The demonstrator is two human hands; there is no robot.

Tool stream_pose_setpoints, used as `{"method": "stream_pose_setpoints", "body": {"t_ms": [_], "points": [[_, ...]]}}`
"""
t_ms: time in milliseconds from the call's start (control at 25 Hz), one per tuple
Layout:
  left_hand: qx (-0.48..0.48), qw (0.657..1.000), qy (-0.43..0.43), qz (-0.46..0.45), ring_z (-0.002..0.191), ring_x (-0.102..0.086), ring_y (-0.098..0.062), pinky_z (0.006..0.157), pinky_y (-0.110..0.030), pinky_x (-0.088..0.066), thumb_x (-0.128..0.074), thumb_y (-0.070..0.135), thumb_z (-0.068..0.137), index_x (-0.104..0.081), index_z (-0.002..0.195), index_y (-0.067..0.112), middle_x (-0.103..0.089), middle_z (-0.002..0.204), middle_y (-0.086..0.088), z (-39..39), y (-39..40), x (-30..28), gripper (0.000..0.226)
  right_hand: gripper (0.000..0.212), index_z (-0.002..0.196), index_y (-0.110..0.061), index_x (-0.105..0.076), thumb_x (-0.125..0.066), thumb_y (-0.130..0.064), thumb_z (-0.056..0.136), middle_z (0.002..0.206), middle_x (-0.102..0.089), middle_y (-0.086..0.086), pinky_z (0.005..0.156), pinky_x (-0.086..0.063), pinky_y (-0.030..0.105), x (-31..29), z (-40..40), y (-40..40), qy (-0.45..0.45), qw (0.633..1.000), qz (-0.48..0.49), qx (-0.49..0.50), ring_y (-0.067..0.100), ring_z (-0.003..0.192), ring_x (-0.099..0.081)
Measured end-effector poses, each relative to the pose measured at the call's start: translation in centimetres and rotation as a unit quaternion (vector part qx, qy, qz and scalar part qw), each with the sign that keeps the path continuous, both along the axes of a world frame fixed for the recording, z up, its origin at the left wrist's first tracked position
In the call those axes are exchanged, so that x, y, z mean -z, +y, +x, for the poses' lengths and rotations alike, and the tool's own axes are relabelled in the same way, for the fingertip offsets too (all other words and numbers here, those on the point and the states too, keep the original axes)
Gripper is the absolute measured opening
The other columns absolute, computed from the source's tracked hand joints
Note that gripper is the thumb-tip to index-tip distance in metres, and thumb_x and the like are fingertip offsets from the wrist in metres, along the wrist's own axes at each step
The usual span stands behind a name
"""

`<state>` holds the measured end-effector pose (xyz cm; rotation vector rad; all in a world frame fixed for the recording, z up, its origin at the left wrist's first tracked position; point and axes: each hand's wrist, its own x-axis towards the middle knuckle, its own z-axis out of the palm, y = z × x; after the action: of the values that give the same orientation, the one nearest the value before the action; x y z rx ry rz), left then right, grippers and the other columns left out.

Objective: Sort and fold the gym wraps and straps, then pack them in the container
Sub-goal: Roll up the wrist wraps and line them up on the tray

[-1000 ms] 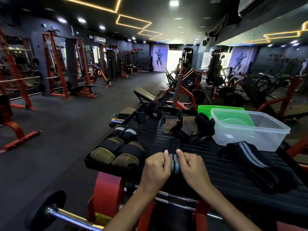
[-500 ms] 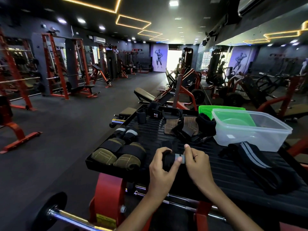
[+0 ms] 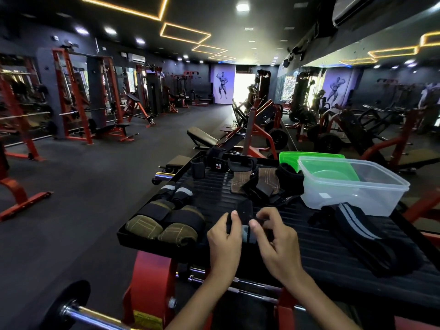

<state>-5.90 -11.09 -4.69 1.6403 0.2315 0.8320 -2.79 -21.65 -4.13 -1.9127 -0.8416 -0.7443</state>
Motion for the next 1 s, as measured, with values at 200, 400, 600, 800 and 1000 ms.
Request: {"method": "stream_pose_setpoints", "body": {"t_ms": [200, 400, 600, 800, 1000], "points": [[0.019, 1.0, 0.018, 0.005, 0.052, -0.047, -0.002, 0.053, -0.014, -0.036, -0.06, 0.028, 0.09, -0.048, 0.059, 0.019, -0.048, 0.053, 0.005, 0.1, 0.2, 0.0, 0.034, 0.036, 0.058, -0.022, -0.042, -0.042, -0.029, 0.093, 0.046, -0.036, -0.009, 0.046, -0.024, 0.019, -0.3, 0.4, 0.2, 0.022, 0.999, -0.019, -0.023, 0.005, 0.043, -0.033], [0.015, 0.997, -0.061, 0.05, 0.051, -0.047, -0.003, 0.052, -0.014, -0.038, -0.052, 0.044, 0.075, -0.048, 0.061, 0.021, -0.052, 0.055, 0.011, -0.1, 0.5, 1.1, 0.027, 0.04, 0.059, -0.015, -0.046, -0.044, -0.04, 0.091, 0.05, -0.041, -0.008, 0.048, -0.029, 0.022, 1.4, 0.9, 0.5, 0.176, 0.979, 0.052, -0.085, 0.001, 0.047, -0.036], [0.0, 0.999, -0.029, 0.028, 0.043, -0.04, -0.002, 0.047, -0.011, -0.03, -0.061, 0.012, 0.087, -0.039, 0.056, 0.023, -0.045, 0.044, 0.015, 0.3, 0.0, 1.0, 0.039, 0.038, 0.057, -0.023, -0.045, -0.039, -0.032, 0.094, 0.043, -0.038, -0.009, 0.044, -0.025, 0.018, 0.8, 0.3, -0.1, 0.024, 0.996, -0.079, 0.043, 0.007, 0.041, -0.038], [-0.008, 0.982, -0.106, 0.158, 0.057, -0.043, 0.001, 0.057, -0.007, -0.034, -0.054, 0.023, 0.085, -0.055, 0.068, 0.009, -0.047, 0.06, 0.014, 0.4, 1.0, 1.9, 0.022, 0.049, 0.054, -0.013, -0.037, -0.042, -0.035, 0.097, 0.044, -0.031, -0.007, 0.054, -0.027, 0.03, -0.1, 1.9, 0.3, 0.333, 0.941, -0.066, -0.003, 0.008, 0.044, -0.032], [0.008, 1.0, 0.002, 0.026, 0.041, -0.032, -0.005, 0.046, -0.018, -0.026, -0.054, 0.026, 0.09, -0.039, 0.052, 0.018, -0.035, 0.04, 0.008, 1.2, 0.7, 0.9, 0.042, 0.038, 0.061, -0.014, -0.049, -0.043, -0.033, 0.093, 0.045, -0.04, -0.006, 0.044, -0.03, 0.023, 0.1, 0.2, -0.2, 0.044, 0.992, -0.106, 0.042, 0.008, 0.04, -0.038]]}}
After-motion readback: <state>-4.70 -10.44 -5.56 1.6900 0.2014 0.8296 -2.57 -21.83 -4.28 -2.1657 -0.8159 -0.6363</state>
